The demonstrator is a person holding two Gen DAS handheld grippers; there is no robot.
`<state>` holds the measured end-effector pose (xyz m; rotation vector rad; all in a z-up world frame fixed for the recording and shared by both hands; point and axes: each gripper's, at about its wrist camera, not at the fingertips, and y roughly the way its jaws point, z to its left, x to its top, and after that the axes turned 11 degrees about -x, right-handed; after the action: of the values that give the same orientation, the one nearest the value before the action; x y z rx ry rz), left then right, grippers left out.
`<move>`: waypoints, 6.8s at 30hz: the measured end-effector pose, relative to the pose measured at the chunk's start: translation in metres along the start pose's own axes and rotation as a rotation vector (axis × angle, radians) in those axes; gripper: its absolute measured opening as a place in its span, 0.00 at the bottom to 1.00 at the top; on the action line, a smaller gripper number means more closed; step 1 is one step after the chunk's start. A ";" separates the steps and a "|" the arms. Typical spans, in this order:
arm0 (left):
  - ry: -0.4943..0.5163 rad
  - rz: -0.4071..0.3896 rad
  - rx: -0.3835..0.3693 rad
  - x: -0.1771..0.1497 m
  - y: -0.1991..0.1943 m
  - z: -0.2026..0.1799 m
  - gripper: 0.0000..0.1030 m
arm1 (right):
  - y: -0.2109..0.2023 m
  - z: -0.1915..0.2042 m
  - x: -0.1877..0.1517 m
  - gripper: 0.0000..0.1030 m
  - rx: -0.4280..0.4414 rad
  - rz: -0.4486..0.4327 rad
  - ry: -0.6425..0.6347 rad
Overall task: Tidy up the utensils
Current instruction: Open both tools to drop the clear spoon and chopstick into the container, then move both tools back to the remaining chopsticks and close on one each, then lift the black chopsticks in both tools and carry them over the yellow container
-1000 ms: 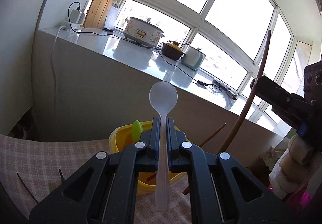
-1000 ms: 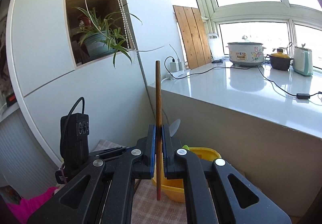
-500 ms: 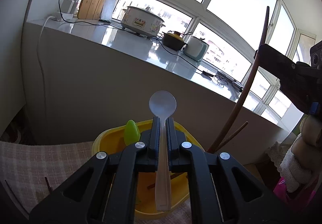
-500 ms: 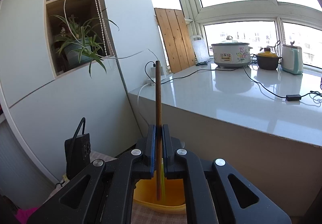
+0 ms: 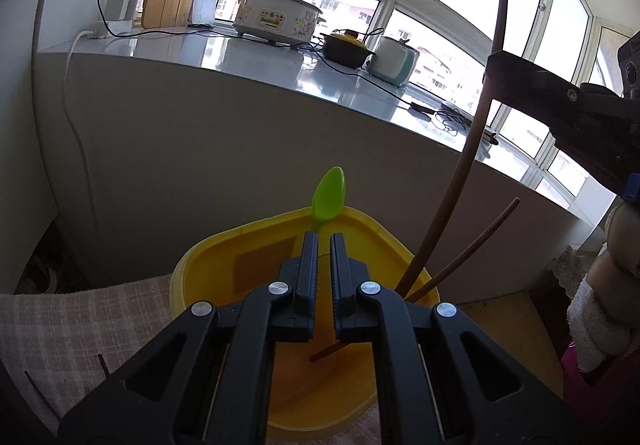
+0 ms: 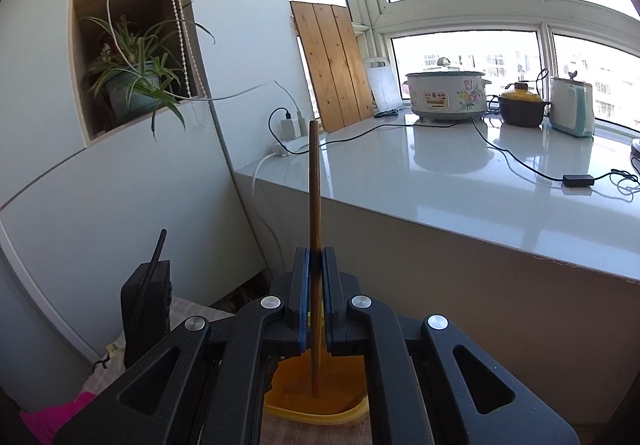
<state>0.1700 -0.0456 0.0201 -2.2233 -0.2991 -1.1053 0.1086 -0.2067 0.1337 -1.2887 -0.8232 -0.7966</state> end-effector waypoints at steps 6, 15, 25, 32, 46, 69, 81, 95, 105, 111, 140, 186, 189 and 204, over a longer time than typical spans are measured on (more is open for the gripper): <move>0.037 -0.026 0.034 -0.001 -0.021 -0.008 0.04 | 0.010 0.005 -0.009 0.04 -0.006 0.034 -0.031; 0.047 -0.060 0.093 -0.007 -0.059 -0.004 0.19 | 0.016 0.010 -0.023 0.39 -0.047 0.092 -0.050; 0.049 -0.060 0.194 -0.030 -0.118 0.012 0.19 | -0.009 0.030 -0.033 0.40 -0.010 0.076 -0.072; -0.020 -0.005 0.287 -0.059 -0.157 0.041 0.19 | -0.018 0.067 -0.049 0.40 0.076 0.095 -0.137; -0.309 0.142 0.294 -0.126 -0.168 0.105 0.33 | 0.006 0.124 -0.114 0.40 0.213 0.287 -0.239; -0.453 0.226 0.329 -0.136 -0.106 0.143 0.33 | 0.056 0.142 -0.183 0.40 0.192 0.504 -0.291; -0.349 0.258 0.380 -0.143 -0.096 0.140 0.11 | 0.076 0.162 -0.190 0.33 0.176 0.545 -0.327; -0.261 0.333 0.382 -0.148 -0.130 0.139 0.08 | 0.128 0.174 -0.200 0.19 0.138 0.681 -0.298; -0.262 0.348 0.372 -0.128 -0.115 0.140 0.07 | 0.144 0.185 -0.194 0.10 0.115 0.723 -0.350; -0.294 0.284 0.360 -0.134 -0.135 0.138 0.05 | 0.140 0.176 -0.194 0.05 0.124 0.725 -0.270; -0.172 0.479 0.459 -0.129 -0.115 0.114 0.09 | 0.081 0.141 -0.168 0.04 0.177 0.546 -0.220; 0.010 -0.292 0.166 -0.014 -0.147 -0.051 0.03 | -0.058 0.058 -0.066 0.04 0.139 0.033 -0.047; 0.035 -0.301 0.158 -0.005 -0.135 -0.059 0.03 | -0.065 0.050 -0.058 0.04 0.119 0.001 -0.035; 0.134 -0.427 0.163 0.037 -0.108 -0.084 0.03 | -0.066 0.027 -0.036 0.04 0.034 -0.060 -0.017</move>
<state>0.0905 -0.0168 0.1334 -1.9786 -0.8036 -1.3883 0.0321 -0.1856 0.1367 -1.2465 -0.8886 -0.8167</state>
